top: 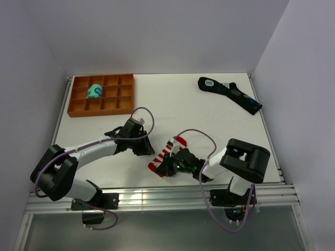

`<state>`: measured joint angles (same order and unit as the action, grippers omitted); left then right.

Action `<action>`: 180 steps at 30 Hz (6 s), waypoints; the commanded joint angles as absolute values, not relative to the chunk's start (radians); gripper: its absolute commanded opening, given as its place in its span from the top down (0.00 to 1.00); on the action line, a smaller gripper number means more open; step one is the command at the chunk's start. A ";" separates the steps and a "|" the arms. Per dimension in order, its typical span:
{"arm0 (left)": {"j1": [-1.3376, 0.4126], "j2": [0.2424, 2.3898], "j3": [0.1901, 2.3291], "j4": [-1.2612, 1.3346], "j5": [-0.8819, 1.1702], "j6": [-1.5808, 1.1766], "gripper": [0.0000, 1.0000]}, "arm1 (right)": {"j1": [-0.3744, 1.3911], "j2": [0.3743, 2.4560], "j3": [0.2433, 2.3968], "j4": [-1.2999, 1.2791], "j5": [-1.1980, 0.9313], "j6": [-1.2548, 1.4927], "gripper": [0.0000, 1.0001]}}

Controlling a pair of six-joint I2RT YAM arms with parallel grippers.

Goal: Roll the socks
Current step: Roll the sock at the center of the board.

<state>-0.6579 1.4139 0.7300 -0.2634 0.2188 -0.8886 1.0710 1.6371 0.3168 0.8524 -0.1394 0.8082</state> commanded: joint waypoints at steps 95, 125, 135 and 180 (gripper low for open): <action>-0.914 1.400 0.530 0.019 0.012 -0.836 0.88 | 0.612 1.993 0.370 0.687 -0.910 1.172 0.91; -0.928 1.663 0.899 -0.428 -0.021 -0.704 0.94 | 0.664 1.131 0.244 0.555 -0.292 0.686 0.58; -0.930 1.703 0.936 -0.451 -0.009 -0.706 0.94 | 0.893 1.209 0.285 0.603 -0.155 0.632 0.56; -0.905 1.747 0.976 -0.463 0.049 -0.746 0.94 | 1.178 1.330 0.337 0.350 0.241 0.581 0.57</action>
<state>-0.9127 1.7077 0.9825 -0.4316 0.0563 -0.7456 1.1549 1.3083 0.3267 0.3977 0.1799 0.5648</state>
